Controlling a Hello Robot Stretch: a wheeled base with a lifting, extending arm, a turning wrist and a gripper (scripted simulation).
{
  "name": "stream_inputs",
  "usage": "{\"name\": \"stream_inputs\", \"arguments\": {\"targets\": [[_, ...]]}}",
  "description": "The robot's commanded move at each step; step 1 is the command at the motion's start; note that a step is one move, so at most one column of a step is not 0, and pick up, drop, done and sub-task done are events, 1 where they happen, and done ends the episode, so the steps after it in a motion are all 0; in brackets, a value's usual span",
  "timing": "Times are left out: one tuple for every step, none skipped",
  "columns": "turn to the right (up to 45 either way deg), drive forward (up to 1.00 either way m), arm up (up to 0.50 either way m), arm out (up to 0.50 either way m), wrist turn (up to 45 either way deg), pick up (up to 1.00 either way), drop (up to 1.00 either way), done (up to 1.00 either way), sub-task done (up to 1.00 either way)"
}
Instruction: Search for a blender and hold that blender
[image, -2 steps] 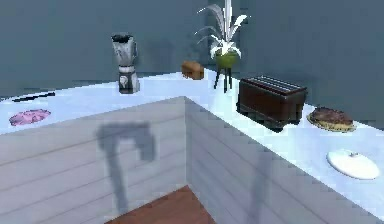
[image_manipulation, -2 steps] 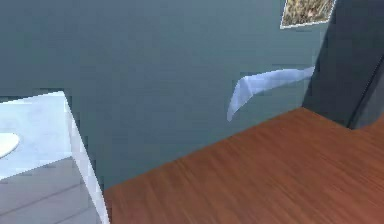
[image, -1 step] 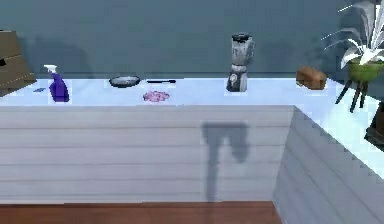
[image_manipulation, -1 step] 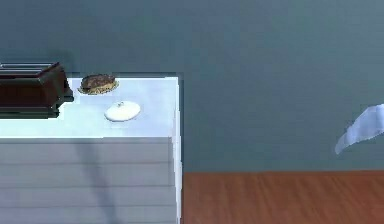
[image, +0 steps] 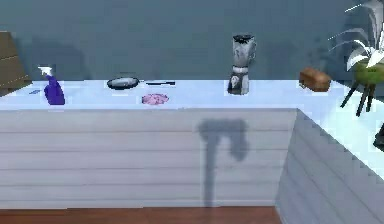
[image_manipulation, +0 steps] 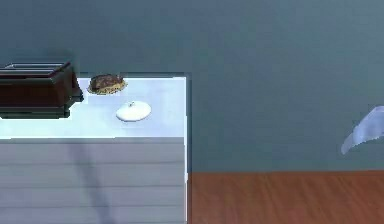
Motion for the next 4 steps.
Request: {"name": "stream_inputs", "arguments": {"targets": [[0.0,0.65,0.0,0.0,0.0,0.0,0.0,0.0,0.0],[-45.0,0.0,0.0,0.0,0.0,0.0,0.0,0.0,0.0],[-18.0,0.0,0.0,0.0,0.0,0.0,0.0,0.0,0.0],[-3.0,0.0,0.0,0.0,0.0,0.0,0.0,0.0,0.0]]}}
